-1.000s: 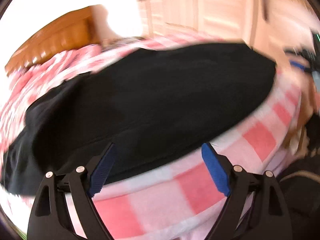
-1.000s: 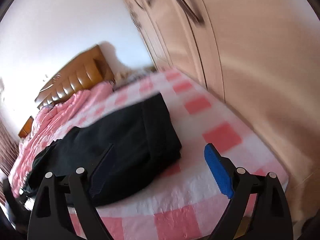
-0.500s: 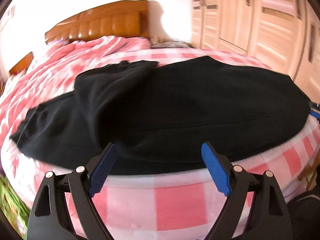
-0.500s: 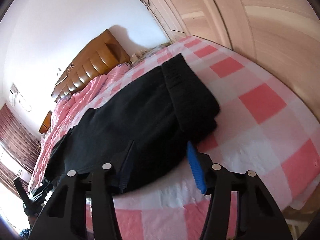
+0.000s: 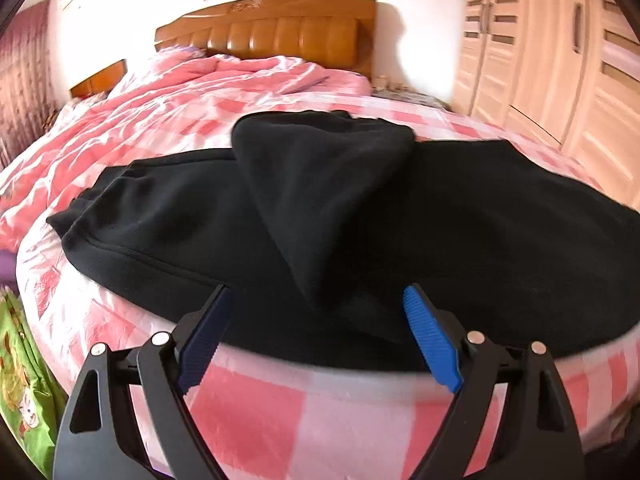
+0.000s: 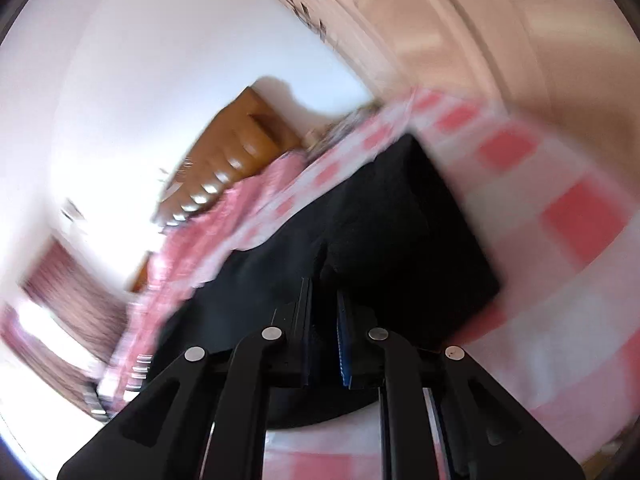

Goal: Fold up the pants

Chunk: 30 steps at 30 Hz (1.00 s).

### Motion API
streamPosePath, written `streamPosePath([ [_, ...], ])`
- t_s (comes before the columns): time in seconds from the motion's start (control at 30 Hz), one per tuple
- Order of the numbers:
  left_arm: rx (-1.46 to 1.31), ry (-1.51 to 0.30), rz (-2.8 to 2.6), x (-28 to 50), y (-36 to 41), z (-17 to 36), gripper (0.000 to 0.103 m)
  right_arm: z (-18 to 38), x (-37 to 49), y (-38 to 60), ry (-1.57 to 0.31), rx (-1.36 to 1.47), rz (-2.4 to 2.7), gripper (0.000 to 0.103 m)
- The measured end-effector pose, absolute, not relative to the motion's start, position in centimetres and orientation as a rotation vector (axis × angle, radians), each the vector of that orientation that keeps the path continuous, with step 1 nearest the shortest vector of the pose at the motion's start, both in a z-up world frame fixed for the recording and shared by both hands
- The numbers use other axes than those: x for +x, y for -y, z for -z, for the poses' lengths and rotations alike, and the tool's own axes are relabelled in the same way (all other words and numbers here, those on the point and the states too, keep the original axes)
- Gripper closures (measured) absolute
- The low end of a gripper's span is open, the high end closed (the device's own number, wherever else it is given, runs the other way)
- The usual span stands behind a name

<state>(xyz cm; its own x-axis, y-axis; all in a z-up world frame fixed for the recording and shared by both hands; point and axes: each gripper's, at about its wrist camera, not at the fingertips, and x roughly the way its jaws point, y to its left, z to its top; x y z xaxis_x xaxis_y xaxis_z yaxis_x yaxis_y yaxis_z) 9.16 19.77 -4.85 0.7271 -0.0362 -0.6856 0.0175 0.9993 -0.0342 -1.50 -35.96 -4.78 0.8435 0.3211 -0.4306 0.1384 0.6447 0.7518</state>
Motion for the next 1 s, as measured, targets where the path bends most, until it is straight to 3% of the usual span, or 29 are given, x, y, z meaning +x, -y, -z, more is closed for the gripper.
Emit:
streamPosePath([
  [0.13,-0.059,-0.769,0.021,10.6,-20.1,5.2,0.016,5.3,-0.9,36.1,-0.618,0.833,-0.078,0.086],
  [0.2,-0.071,-0.773,0.031,10.8,-20.0,5.3,0.016,5.1,-1.1,36.5,-0.629,0.861,-0.085,0.055],
  [0.23,-0.072,-0.771,0.038,10.8,-19.8,5.3,0.016,4.9,-1.3,36.5,-0.644,0.846,-0.055,0.012],
  [0.27,-0.064,-0.77,0.043,10.7,-19.6,5.4,0.016,4.7,-1.6,36.3,-0.641,0.828,-0.049,0.007],
  [0.47,-0.041,-0.776,0.056,10.8,-19.1,5.9,0.014,4.7,-0.4,34.5,-0.719,0.703,-0.015,0.004],
  [0.7,-0.045,-0.778,0.049,10.8,-19.2,6.0,0.013,4.2,4.3,29.7,-0.926,0.291,0.13,0.004],
  [1.0,-0.032,-0.767,0.057,10.3,-19.3,5.9,0.013,5.1,2.0,33.8,-0.936,0.379,0.277,0.006],
])
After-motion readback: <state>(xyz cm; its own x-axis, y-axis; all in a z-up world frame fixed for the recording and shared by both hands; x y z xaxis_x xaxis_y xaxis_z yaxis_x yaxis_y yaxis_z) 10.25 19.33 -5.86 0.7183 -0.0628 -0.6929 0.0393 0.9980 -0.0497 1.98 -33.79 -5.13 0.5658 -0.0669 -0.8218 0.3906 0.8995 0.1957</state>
